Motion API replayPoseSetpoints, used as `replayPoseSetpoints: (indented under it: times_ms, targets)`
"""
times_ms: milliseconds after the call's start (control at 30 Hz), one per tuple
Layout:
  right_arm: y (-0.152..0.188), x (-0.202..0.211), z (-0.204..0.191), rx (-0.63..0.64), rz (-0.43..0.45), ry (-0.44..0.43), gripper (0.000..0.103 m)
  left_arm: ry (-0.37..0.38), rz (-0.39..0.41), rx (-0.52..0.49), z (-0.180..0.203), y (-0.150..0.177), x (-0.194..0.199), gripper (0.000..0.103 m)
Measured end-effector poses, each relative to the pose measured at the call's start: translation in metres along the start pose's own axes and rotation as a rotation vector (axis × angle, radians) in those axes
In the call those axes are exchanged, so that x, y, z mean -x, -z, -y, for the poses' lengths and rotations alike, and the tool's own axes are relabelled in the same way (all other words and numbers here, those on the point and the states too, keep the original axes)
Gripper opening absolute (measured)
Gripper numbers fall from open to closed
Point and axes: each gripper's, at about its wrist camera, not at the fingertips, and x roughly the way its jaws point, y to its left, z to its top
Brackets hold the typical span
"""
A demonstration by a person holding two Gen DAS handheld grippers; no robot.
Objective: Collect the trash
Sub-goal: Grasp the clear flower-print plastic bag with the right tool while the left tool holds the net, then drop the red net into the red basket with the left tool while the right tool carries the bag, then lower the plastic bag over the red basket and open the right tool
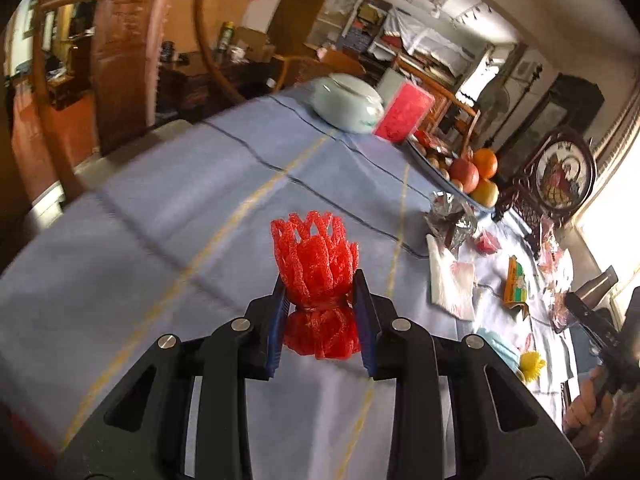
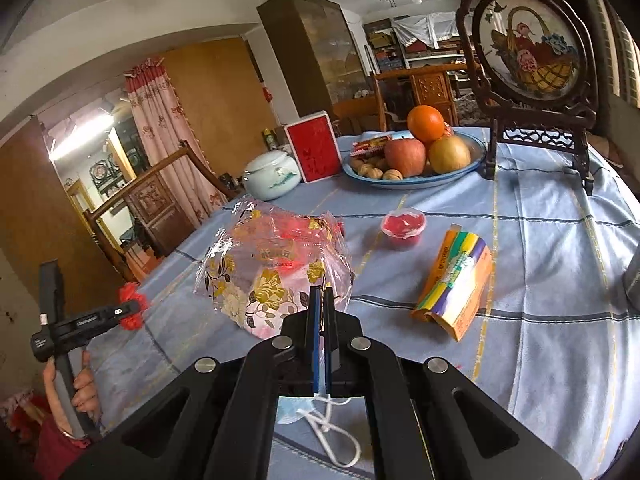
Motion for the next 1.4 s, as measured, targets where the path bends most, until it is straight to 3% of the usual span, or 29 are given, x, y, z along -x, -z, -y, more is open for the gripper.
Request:
replayPoseSetpoints:
  times_ms: [167,333,633,700,767,800,867,933,1100,1400]
  targets:
    - [0.012,0.008,-0.012,0.006,0.001,-0.043,0.002,-0.044,0.067,0.033,-0.028,0.020,0.059,0.033]
    - [0.025,0.015,-0.028,0.027,0.005,-0.086,0.002,-0.154,0.094,0.087,-0.070,0.062,0.109,0.033]
    - [0.038,0.016,-0.055,0.032,-0.006,-0.171,0.002,-0.359,0.050,0.309,-0.174,0.148,0.166,0.033]
    - [0.040,0.014,-0.064,0.035,-0.015,-0.187,0.002,-0.379,0.027,0.378,-0.199,0.164,0.169,0.038]
    - [0.044,0.011,-0.078,0.052,-0.027,-0.200,0.002,-0.395,0.004,0.443,-0.219,0.176,0.169,0.068]
    - [0.046,0.010,-0.085,0.064,-0.034,-0.206,0.002,-0.419,0.004,0.482,-0.228,0.181,0.171,0.076]
    - [0.049,0.007,-0.102,0.092,-0.050,-0.221,0.002,-0.430,0.030,0.525,-0.239,0.186,0.175,0.087]
    - [0.053,0.005,-0.123,0.124,-0.066,-0.243,0.002,-0.418,0.050,0.552,-0.247,0.187,0.180,0.091]
    - [0.066,0.000,-0.183,0.211,-0.108,-0.315,0.002,-0.455,0.133,0.614,-0.265,0.187,0.195,0.092]
    - [0.126,-0.045,-0.342,0.438,-0.328,-0.515,0.002,-0.529,0.257,0.722,-0.317,0.191,0.220,0.094]
